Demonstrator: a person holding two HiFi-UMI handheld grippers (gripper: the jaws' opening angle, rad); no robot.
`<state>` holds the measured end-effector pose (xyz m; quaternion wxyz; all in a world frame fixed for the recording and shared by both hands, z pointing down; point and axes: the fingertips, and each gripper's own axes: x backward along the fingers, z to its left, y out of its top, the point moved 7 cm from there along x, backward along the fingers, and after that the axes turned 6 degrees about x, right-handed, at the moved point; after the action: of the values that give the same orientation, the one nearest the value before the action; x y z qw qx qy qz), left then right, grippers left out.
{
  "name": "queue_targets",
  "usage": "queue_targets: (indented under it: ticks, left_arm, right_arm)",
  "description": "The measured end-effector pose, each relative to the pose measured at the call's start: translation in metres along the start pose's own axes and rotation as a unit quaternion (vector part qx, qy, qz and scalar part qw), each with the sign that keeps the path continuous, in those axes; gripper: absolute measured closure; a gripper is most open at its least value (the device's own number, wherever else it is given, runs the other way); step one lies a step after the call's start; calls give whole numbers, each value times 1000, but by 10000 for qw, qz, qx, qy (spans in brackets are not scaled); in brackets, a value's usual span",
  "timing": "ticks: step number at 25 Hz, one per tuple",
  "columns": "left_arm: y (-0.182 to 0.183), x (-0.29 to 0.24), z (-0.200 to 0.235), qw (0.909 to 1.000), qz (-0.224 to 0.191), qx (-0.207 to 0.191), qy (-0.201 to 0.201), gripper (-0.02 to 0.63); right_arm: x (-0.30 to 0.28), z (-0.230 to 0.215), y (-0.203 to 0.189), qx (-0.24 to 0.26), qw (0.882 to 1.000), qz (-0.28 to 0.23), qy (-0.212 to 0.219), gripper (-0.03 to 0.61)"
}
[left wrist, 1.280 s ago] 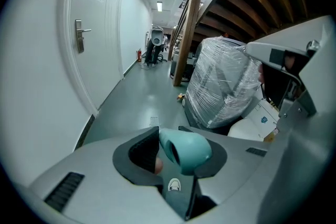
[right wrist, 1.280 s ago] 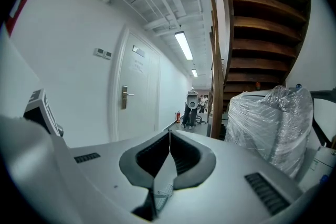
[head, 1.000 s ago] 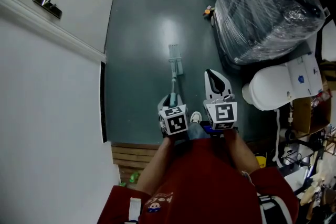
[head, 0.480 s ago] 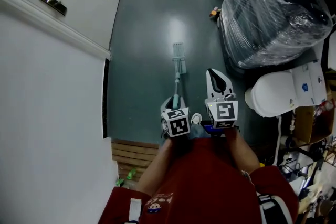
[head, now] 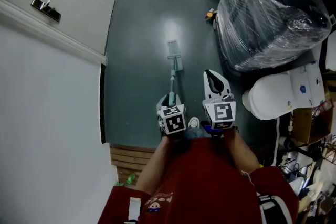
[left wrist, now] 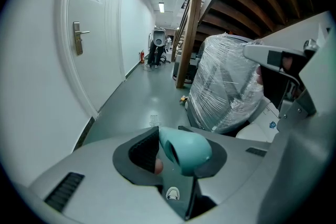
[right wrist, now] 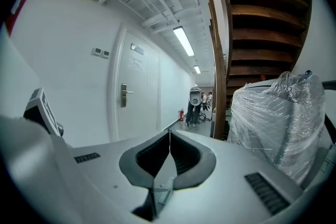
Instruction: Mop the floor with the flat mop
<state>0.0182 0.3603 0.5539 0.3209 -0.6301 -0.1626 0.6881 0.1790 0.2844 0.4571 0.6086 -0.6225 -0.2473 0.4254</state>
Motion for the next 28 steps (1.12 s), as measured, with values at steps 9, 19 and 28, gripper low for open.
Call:
queue_targets:
  ticks: [9, 19, 28]
  left_arm:
    - [61, -49, 9, 10000, -37, -36, -40, 486]
    - [141, -111, 29, 9997, 1, -167, -164, 486]
    - [215, -160, 69, 9987, 12, -344, -367, 486]
  right_arm:
    - [-61, -25, 12, 74, 9999, 72, -100, 560]
    - [-151, -34, 32, 108, 9998, 65, -153, 560]
    - [-236, -23, 65, 117, 9990, 101, -427, 560]
